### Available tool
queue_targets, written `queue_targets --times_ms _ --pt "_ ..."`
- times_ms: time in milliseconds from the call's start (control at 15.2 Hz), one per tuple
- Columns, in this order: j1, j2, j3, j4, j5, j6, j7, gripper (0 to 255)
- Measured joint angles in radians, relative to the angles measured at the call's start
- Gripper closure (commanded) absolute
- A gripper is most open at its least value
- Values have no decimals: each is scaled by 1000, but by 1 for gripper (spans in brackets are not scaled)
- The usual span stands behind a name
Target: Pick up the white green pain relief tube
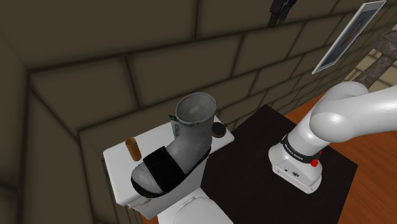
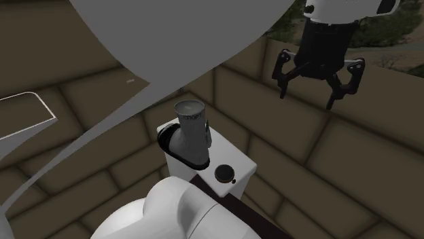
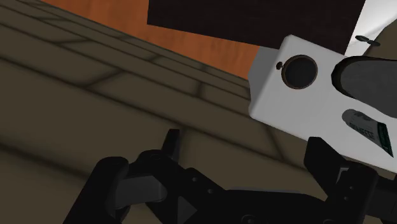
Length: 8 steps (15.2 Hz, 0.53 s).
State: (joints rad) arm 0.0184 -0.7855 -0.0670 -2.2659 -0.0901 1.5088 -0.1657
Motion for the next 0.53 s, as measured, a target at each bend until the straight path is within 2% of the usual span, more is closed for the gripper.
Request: queue_targets --times_ms 198,528 --pt "9 0 19 -26 13 25 18 0" --pt "45 31 91 -108 60 137 86 0"
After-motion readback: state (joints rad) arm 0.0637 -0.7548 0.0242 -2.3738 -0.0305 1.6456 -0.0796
